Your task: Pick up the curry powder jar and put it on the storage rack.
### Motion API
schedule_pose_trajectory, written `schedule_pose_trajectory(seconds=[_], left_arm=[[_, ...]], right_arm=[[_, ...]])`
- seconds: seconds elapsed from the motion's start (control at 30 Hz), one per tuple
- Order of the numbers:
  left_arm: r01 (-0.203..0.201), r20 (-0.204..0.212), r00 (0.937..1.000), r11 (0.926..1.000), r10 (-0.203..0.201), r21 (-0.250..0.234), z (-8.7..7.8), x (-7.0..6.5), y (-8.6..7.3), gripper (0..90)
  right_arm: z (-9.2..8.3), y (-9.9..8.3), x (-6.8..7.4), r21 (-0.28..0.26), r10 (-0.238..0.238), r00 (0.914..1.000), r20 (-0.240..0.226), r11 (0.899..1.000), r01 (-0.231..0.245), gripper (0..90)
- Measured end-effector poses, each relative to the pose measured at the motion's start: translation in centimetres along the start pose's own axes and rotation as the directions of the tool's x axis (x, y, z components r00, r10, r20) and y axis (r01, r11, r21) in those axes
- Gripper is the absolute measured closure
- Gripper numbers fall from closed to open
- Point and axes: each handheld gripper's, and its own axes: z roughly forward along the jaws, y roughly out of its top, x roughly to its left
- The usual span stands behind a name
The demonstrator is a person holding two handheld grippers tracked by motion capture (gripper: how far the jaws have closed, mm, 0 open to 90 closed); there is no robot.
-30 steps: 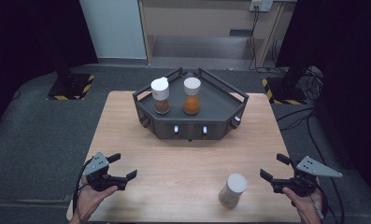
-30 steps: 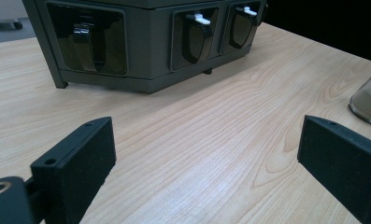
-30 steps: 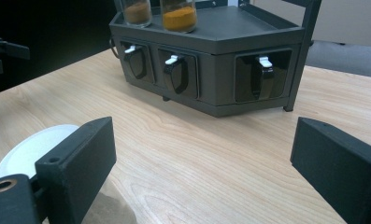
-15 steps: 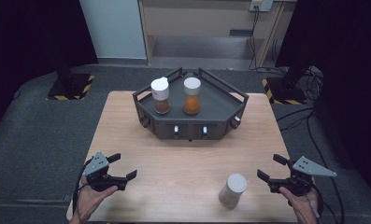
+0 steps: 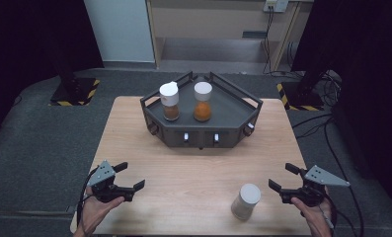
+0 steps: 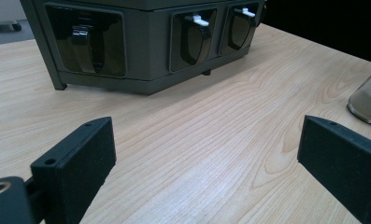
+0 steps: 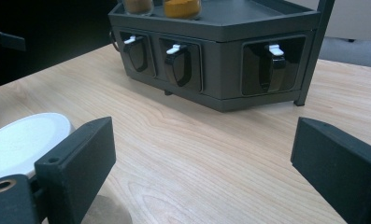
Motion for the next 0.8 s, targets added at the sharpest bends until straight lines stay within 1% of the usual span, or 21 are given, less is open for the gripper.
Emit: schedule_pose_trajectory(seconds=[0.23,0.33,0.43,0.57,0.8], left_arm=[[0.003,0.009,1.0000,1.0000,-0.003,-0.008,-0.04,0.13,-0.09,3.1],[0.000,0.014,0.9999,0.9999,0.000,-0.010,-0.05,0.15,-0.09,3.1],[-0.004,0.016,0.9999,0.9999,0.004,-0.010,-0.08,0.13,-0.06,3.1],[0.000,0.018,0.9998,0.9999,0.000,-0.015,-0.07,0.20,-0.13,3.1],[0.001,0.007,1.0000,0.9996,-0.001,-0.027,-0.23,0.12,-0.22,2.5]], right_arm=[[0.20,-0.23,-0.28,0.003,0.003,0.9999,-0.012,1.000,-0.003,6.9],[0.34,-0.25,-0.22,0.008,-0.005,0.9999,-0.011,1.000,0.005,6.9],[0.38,-0.33,-0.30,0.008,-0.002,0.9999,-0.015,1.000,0.003,6.9],[0.25,-0.43,-0.25,-0.001,0.000,1.0000,-0.002,1.000,0.000,6.3],[-0.17,-0.65,0.04,-0.015,0.013,0.9990,0.044,1.000,-0.012,3.9]])
